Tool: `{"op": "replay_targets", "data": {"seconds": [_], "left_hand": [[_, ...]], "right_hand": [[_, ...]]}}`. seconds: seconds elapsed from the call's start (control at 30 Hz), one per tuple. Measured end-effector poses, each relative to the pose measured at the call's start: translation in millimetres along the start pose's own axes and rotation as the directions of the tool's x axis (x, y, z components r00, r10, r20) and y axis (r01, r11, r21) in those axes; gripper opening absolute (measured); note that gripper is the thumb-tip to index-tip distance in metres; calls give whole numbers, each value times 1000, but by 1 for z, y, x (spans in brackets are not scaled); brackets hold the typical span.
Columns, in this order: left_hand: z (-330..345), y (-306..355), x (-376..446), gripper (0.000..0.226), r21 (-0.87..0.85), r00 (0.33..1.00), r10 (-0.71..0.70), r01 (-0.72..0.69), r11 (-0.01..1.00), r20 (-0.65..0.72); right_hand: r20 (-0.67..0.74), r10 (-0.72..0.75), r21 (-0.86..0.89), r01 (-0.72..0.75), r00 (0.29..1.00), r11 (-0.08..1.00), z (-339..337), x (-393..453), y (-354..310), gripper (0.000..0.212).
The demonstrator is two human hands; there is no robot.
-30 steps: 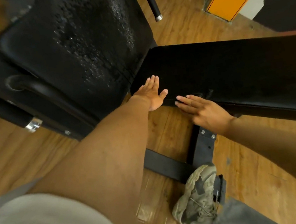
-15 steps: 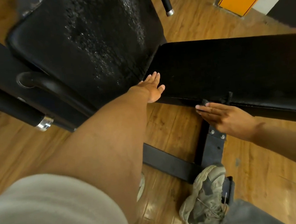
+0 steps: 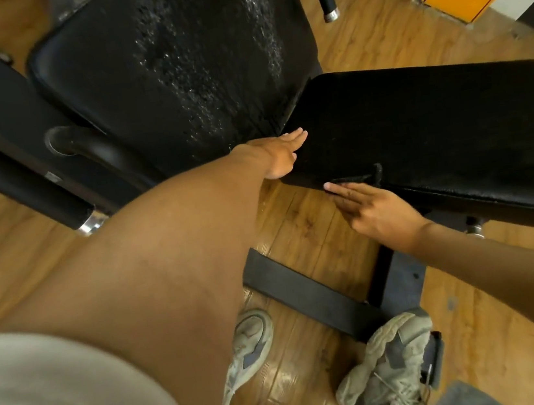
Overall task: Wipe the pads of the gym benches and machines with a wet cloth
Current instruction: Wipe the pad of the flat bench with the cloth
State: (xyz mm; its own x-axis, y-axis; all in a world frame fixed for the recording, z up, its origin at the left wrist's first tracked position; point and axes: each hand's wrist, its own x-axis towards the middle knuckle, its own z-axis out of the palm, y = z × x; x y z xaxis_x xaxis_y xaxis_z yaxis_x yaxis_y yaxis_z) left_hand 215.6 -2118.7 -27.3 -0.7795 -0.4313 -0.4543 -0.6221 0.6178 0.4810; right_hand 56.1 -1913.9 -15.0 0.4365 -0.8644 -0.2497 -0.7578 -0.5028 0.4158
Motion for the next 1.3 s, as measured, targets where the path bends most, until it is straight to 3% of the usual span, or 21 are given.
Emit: {"op": "replay_targets", "data": {"seconds": [0.17,0.3,0.4,0.57,0.67,0.87,0.97,1.1,1.23,1.3], "left_hand": [[10,-11,4,70,136,996,77,-71,988,-38],[9,-12,3,87,175,993,90,-76,982,-75],[6,-14,3,95,266,990,118,-93,960,-78],[5,-27,5,86,446,992,87,-37,894,-94],[7,-28,3,84,488,993,97,-54,871,-63],[11,-31,7,104,578,997,66,-25,816,-50],[16,-33,8,105,565,996,69,-30,824,-49],[11,-32,5,99,562,997,67,-36,826,-35],[9,-28,4,103,504,998,56,-31,863,-35],[11,-28,5,106,460,999,37,-20,888,-28]], "right_hand": [[-29,12,27,-11,1000,1000,-16,-42,10,71],[-20,26,55,-25,999,998,-14,-21,6,88],[-44,-6,14,7,999,1000,-2,0,-1,74],[-20,-34,-113,32,999,993,19,32,-5,68],[1,-28,-217,28,1000,976,30,51,-12,54],[30,-52,-239,58,998,969,34,101,-22,32],[78,-34,-151,45,996,987,29,122,-34,28],[39,-13,-140,19,999,990,21,117,-33,29],[183,-26,-183,60,983,981,11,73,-20,41],[109,-61,-177,80,992,981,10,49,-10,49]]}}
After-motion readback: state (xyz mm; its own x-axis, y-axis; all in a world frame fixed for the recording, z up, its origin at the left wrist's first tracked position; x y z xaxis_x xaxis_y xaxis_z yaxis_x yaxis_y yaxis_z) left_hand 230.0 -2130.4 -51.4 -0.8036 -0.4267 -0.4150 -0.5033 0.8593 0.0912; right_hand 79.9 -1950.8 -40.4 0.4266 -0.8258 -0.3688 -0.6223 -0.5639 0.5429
